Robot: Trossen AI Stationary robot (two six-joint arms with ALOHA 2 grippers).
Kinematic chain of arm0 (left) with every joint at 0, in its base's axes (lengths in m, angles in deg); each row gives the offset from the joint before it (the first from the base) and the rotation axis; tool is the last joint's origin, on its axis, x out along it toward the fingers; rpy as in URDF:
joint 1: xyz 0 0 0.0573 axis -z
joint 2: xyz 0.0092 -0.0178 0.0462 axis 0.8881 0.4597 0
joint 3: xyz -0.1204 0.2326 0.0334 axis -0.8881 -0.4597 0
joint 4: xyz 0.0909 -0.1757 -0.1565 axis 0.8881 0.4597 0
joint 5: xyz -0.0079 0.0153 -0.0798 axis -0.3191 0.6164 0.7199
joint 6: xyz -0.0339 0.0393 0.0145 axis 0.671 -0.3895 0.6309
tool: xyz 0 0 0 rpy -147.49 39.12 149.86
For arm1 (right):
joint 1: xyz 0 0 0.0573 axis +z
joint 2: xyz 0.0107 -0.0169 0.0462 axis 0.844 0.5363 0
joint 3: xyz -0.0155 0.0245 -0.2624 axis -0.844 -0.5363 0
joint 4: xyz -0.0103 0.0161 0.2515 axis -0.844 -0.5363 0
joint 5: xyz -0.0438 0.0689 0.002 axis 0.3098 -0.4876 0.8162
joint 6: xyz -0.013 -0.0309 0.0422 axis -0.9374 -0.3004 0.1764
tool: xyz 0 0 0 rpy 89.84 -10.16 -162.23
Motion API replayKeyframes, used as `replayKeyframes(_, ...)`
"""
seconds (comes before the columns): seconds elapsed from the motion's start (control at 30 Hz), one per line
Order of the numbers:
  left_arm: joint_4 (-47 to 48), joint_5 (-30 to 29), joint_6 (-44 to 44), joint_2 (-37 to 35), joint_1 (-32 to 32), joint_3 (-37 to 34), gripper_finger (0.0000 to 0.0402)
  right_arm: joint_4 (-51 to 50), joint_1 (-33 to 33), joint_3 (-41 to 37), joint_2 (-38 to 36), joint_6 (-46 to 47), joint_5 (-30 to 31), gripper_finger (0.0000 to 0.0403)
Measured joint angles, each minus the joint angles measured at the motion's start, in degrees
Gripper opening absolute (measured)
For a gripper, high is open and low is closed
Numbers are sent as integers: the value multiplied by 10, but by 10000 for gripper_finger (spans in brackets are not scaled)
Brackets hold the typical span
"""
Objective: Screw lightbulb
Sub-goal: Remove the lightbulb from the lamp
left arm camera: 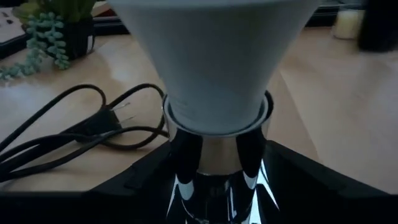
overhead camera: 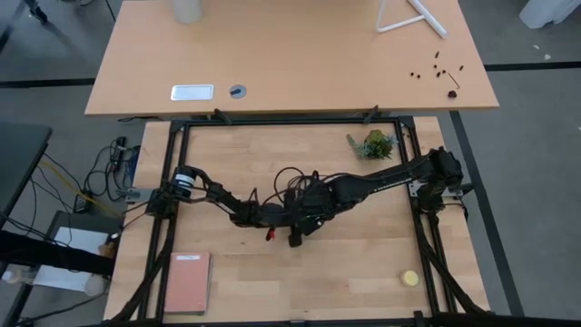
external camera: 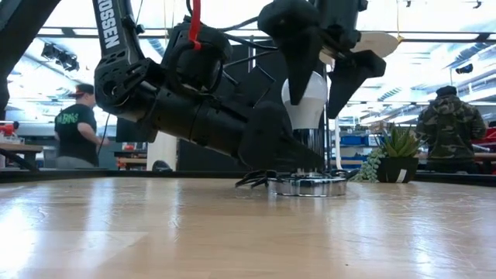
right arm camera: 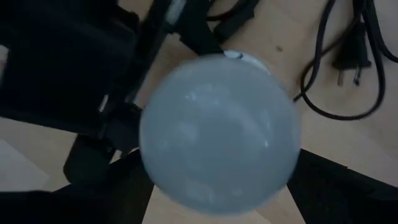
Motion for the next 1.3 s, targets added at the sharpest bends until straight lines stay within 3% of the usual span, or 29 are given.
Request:
replayKeyframes(0.17,-42,9,-13,0,2,-21,241,-4,0,0,-1,-8,12,336)
replayKeyframes(0.37,-173,-3,-14,14,2,-57,241,-3,-1,0,-1,-20,32,336)
replayKeyframes(0.67,-243,-20,-14,64,1,-51,241,9,-4,0,-1,-45,52,336)
replayKeyframes(0.93,-241,-21,-14,73,-5,-38,238,24,-6,0,-1,-32,52,335)
replayKeyframes(1.3,-233,-22,1,73,-10,-38,180,38,-21,0,-1,-1,39,333)
